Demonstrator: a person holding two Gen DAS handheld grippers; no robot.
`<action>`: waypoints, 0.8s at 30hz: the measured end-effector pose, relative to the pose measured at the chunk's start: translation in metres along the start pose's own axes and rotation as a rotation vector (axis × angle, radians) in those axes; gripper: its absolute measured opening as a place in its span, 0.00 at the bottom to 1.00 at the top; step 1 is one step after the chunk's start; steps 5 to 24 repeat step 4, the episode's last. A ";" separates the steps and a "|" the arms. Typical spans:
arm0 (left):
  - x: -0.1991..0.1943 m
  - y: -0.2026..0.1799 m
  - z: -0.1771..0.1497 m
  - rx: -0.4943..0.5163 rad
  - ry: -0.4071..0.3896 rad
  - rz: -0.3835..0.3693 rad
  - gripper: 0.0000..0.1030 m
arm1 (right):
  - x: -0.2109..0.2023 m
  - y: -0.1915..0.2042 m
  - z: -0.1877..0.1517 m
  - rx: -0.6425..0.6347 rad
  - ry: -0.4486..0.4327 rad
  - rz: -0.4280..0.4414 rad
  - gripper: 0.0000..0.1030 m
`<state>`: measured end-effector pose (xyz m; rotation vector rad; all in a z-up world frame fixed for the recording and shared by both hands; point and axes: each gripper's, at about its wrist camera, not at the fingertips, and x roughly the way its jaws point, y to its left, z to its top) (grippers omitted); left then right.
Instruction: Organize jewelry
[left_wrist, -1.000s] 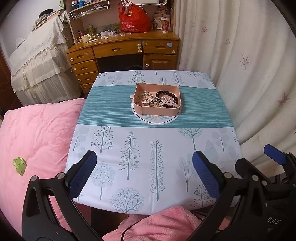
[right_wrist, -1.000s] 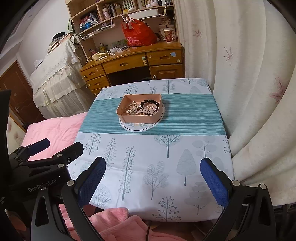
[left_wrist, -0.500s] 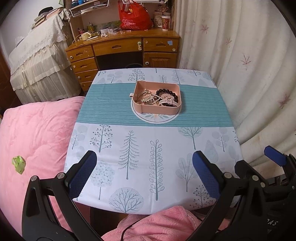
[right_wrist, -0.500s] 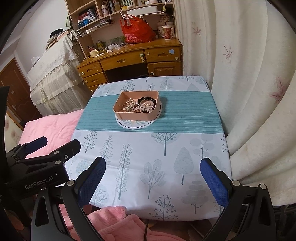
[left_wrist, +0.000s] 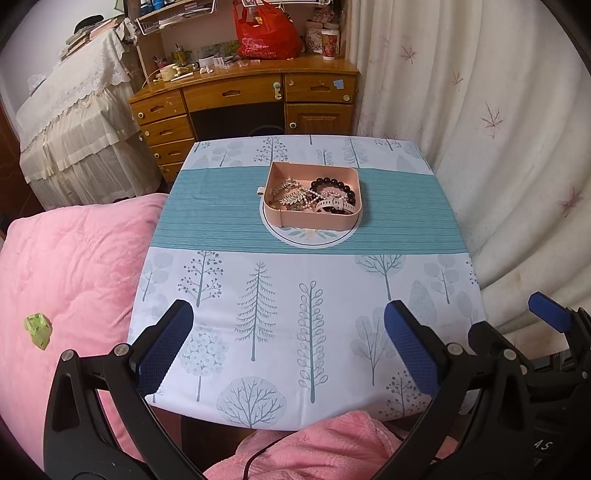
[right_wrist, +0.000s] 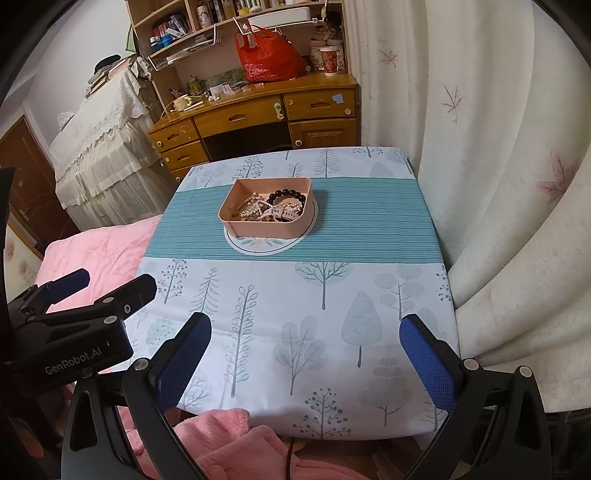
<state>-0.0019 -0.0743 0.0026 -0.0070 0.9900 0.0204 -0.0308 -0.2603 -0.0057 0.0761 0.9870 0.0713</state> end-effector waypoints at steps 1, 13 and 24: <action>0.001 0.000 0.001 0.002 0.000 -0.001 1.00 | 0.000 0.000 0.000 0.000 0.000 0.000 1.00; 0.002 0.000 0.001 0.002 0.001 0.000 1.00 | 0.000 0.000 0.000 0.000 0.000 0.000 1.00; 0.002 0.000 0.001 0.002 0.001 0.000 1.00 | 0.000 0.000 0.000 0.000 0.000 0.000 1.00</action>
